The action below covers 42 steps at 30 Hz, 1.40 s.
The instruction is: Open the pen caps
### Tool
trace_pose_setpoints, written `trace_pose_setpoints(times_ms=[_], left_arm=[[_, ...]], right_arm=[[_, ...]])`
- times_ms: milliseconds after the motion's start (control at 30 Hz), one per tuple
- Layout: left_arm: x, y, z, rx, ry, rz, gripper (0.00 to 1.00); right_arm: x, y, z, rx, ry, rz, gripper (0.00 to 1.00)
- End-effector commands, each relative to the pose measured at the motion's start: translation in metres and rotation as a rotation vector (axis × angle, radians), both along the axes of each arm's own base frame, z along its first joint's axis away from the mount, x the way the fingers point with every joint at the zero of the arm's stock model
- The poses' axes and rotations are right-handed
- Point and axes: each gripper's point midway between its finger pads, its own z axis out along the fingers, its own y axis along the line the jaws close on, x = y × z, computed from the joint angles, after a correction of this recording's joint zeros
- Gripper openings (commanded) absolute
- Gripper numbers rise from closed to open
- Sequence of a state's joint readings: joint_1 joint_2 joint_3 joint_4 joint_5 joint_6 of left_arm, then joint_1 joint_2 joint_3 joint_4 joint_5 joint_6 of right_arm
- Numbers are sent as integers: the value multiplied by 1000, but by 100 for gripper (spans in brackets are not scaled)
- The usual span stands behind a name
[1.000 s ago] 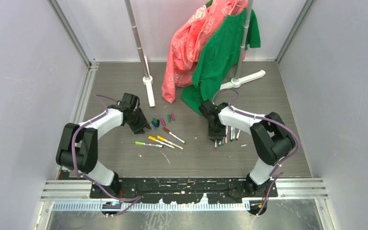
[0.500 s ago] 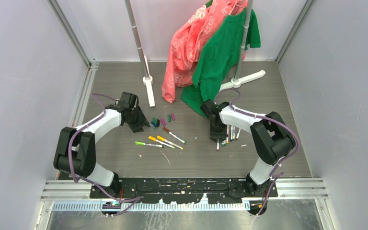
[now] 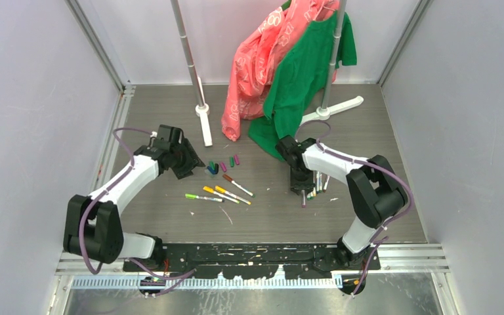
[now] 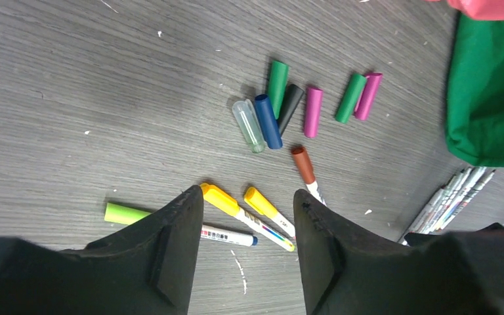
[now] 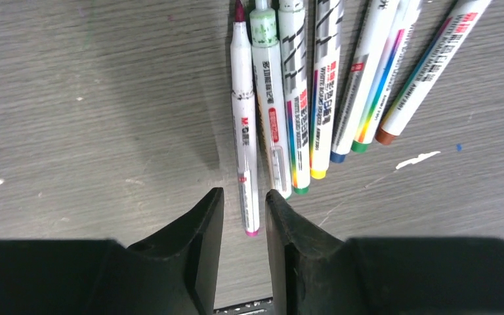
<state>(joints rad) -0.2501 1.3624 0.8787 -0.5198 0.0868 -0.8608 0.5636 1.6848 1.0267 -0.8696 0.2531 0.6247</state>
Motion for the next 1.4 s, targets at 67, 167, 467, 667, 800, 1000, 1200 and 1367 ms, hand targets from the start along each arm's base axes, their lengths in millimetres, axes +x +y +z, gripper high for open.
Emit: trace_pose_setpoints(times_ms=[67,167,467,667,800,1000,1200,1367], left_arm=[[-2,1,22,-39,-77,30,57],[-4,-2,30,-72,-110,29,62],[-12,-11,49,-142,-196,-11,78],[-17,-15,55,-172,-266,-61,94],[-19,-12,57,-183,-282,-52,100],[-21,-14,53,-195,-246,-106,97],[-25,-5,47,-143,-218,-105,92],[-27,-2,40,-130,-197,-94,92]], right_arm=[[17,17,52,69,-134,50,36],[15,34,65,137,-157,99,36],[22,100,87,236,-235,329,36],[31,137,89,298,-237,470,35],[36,158,85,337,-206,544,36],[36,185,68,369,-123,638,37],[36,200,53,347,-78,706,38],[35,208,44,350,-55,734,40]])
